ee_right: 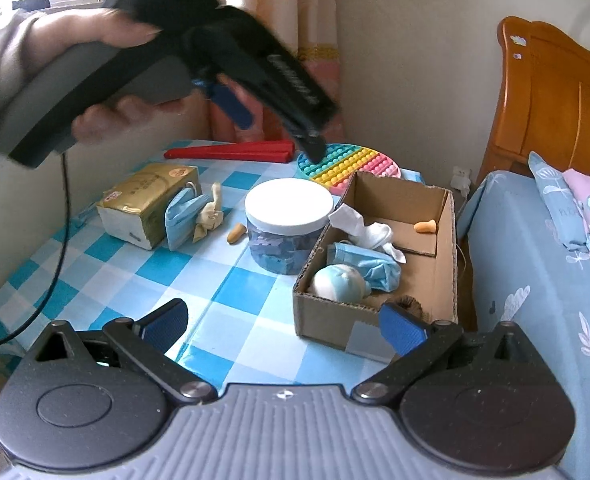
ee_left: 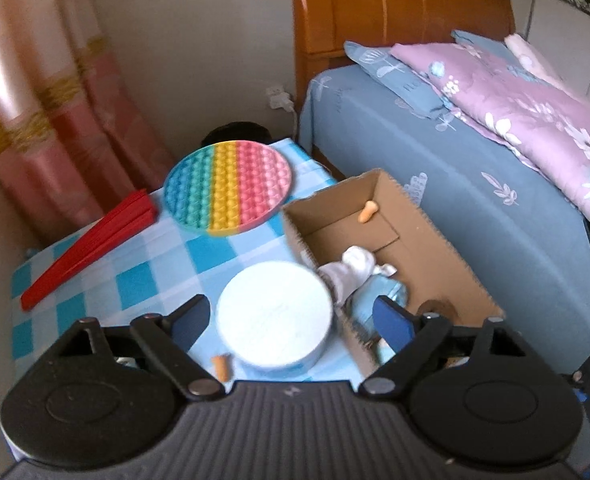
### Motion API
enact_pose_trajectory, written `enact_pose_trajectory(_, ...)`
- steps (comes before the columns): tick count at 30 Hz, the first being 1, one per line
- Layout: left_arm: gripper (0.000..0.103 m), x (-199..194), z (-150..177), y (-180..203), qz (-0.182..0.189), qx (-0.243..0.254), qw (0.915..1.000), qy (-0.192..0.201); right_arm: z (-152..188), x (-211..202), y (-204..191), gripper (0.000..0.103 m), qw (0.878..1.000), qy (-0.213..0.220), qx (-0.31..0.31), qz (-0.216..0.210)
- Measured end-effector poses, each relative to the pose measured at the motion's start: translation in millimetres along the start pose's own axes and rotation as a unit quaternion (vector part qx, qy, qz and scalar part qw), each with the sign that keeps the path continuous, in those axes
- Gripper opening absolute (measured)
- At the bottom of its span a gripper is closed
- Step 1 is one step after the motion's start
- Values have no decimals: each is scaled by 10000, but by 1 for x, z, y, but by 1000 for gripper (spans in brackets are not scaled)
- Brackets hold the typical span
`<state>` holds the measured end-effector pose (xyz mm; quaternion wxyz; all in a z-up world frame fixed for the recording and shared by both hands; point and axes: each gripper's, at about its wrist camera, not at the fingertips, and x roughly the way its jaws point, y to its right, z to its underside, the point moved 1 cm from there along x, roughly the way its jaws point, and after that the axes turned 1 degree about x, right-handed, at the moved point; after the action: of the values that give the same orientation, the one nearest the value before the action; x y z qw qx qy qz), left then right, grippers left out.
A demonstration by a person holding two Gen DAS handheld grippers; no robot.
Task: Organize soft objects
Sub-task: 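Move the left tool to the light blue face mask and grasp it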
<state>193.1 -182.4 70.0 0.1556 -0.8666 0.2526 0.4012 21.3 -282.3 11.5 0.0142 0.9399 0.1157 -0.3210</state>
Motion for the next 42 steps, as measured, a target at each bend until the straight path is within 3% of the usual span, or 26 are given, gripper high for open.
enact_pose_trajectory(14,93,-25,62,-48,-366,-548,9977,127,5,-7,-29,103,9998,19,-140,-117)
enact_pose_trajectory(27,92,-21,124,-36,-995,-789,9907,492,13,0,-42,103,9997,41,-224,-105)
enact_pose_trajectory(42,91,5,139,-29,-1604,-1088,9788,659,18,16,-53,103,9944,-133,-823,-647)
